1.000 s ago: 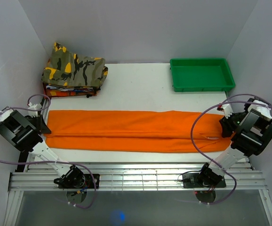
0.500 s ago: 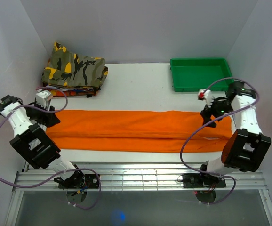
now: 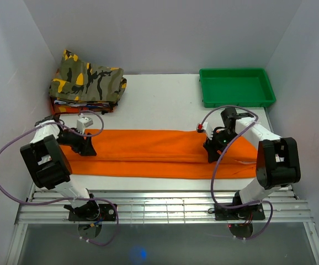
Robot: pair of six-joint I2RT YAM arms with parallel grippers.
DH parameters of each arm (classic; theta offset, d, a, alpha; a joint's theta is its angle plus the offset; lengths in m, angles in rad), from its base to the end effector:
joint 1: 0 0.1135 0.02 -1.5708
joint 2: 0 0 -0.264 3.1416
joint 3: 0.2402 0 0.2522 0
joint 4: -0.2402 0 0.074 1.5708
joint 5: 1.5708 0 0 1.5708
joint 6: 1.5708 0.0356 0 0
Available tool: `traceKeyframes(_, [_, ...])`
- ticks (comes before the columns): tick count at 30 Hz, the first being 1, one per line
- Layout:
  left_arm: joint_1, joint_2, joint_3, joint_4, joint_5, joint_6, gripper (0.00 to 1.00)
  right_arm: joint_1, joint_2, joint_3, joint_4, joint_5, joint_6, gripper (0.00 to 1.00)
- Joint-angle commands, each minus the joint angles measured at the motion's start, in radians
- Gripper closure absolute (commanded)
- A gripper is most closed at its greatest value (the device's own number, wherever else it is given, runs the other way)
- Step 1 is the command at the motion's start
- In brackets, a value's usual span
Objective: Fold and stack the trousers
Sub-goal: Fold the trousers
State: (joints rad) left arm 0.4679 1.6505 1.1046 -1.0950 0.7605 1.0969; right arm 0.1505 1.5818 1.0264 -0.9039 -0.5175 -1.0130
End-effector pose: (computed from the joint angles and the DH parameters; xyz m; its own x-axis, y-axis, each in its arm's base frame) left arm 0.2561 0.1019 0.2012 -0.7354 0.3507 -0.5799 0.6234 0.6855 -0.3761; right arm 0.2686 0.0585 0.1950 -0.3634 -0.8009 -0.4760 -0.9314 0.3240 0.1658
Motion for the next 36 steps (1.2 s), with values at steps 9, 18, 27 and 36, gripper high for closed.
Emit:
traceKeyframes(9, [-0.008,-0.135,-0.189,-0.146,-0.145,0.211,0.56,0.052,-0.146,-0.14,-0.015,0.034,-0.024,0.53])
traceKeyframes(18, [-0.006,-0.227,-0.149,-0.187,-0.06,0.238,0.45,0.093,-0.252,-0.129,-0.003,0.04,-0.007,0.57])
traceKeyframes(27, [-0.005,-0.542,-0.334,0.132,0.072,-0.121,0.13,0.4,-0.226,-0.071,0.396,0.137,0.35,0.59])
traceKeyframes(36, [-0.008,-0.557,-0.315,0.122,0.169,-0.224,0.02,0.619,-0.072,-0.083,0.467,0.14,0.37,0.56])
